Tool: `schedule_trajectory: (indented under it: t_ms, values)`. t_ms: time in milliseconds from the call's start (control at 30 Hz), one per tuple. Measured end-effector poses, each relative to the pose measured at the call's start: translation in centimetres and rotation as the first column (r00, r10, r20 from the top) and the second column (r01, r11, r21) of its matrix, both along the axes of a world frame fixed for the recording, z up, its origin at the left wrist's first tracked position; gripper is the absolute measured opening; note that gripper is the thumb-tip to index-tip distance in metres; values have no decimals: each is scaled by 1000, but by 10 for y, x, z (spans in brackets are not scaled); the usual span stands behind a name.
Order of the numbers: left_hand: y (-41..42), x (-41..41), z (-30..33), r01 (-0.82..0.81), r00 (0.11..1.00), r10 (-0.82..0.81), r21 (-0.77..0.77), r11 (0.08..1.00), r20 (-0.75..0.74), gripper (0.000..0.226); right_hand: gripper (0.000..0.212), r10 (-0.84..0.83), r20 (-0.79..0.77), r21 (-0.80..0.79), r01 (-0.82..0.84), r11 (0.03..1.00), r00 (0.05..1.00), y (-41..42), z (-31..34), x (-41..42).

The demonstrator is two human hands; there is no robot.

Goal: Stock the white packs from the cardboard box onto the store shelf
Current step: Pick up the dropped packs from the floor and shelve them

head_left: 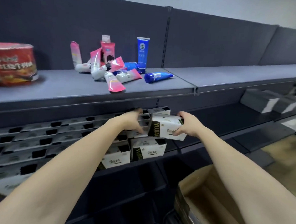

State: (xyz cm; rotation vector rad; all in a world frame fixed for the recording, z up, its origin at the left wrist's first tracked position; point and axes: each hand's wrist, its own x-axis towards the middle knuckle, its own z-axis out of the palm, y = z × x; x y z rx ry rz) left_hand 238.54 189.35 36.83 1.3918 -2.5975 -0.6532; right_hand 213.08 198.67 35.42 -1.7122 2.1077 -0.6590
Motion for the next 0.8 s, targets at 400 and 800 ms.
schedule_trajectory:
  t_ms: [400, 800]
  values:
    - [-73, -49, -58, 6, 1000, -6, -41, 999, -3, 44, 97, -290, -227, 117, 322, 940, 930, -69, -66, -72]
    - [-120, -81, -86, -209, 978, 208, -38, 977, -33, 46, 69, 28, -401, 93, 11, 996, 916, -193, -125, -81]
